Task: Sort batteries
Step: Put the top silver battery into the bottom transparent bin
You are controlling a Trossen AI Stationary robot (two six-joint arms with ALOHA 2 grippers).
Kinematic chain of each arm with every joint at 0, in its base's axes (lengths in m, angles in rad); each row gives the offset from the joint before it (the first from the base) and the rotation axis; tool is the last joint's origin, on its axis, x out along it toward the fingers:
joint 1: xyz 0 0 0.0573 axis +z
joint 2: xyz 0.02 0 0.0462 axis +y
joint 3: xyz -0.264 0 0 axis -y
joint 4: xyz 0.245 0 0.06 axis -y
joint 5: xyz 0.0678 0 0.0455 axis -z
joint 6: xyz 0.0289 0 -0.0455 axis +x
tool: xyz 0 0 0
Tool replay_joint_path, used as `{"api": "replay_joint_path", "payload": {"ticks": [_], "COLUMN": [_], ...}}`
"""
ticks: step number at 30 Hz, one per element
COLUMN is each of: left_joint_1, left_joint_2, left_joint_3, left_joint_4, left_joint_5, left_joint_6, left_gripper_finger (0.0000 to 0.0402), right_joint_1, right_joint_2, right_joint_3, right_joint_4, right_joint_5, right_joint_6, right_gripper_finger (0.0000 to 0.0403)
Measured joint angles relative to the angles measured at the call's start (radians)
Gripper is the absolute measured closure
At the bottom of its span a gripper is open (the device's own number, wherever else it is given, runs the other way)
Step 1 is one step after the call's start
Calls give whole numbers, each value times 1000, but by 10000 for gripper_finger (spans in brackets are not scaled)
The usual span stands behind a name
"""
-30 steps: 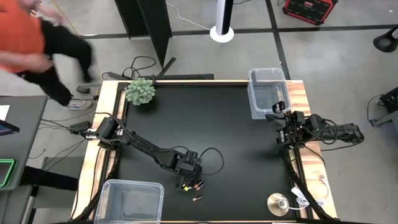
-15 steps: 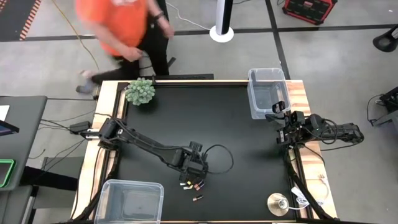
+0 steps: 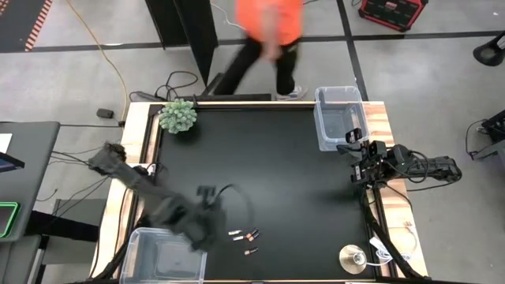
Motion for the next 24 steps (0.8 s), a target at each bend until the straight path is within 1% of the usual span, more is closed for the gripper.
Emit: {"api": "replay_joint_path", "payload": {"ticks": [2, 5, 8, 10, 12, 15, 16, 18, 20, 24], "left_joint_1": [-58, -122, -165, -194, -212, -220, -219, -214, -206, -199], "left_joint_2": [-31, -40, -12, 10, 31, 61, 67, 73, 72, 73], "left_joint_3": [1, -2, -29, -37, -48, -89, -109, -142, -174, -190], "left_joint_4": [3, -7, -11, -6, 11, 14, 5, -28, -41, -36], "left_joint_5": [66, 117, 207, 234, 285, 410, 429, 432, 437, 434], "left_joint_6": [-74, -198, -317, -368, -410, -491, -525, -586, -614, -612], "left_gripper_finger": [361, 361, 361, 361, 361, 361, 361, 358, 325, 223], "right_joint_1": [0, -5, -21, -29, -37, -37, -34, -22, -4, 46], "right_joint_2": [0, 0, 0, 0, 0, 0, 0, 0, 0, 9], "right_joint_3": [0, 0, 0, 0, 0, 0, 0, 0, 0, 0], "right_joint_4": [0, 1, 0, -2, -6, -26, -39, -69, -88, -87], "right_joint_5": [0, 0, 0, 0, 0, -2, -13, -53, -68, -69], "right_joint_6": [-16, -20, -19, -12, -9, 20, 26, 31, 31, -14], "right_gripper_finger": [376, 376, 376, 376, 376, 376, 376, 376, 376, 368]}}
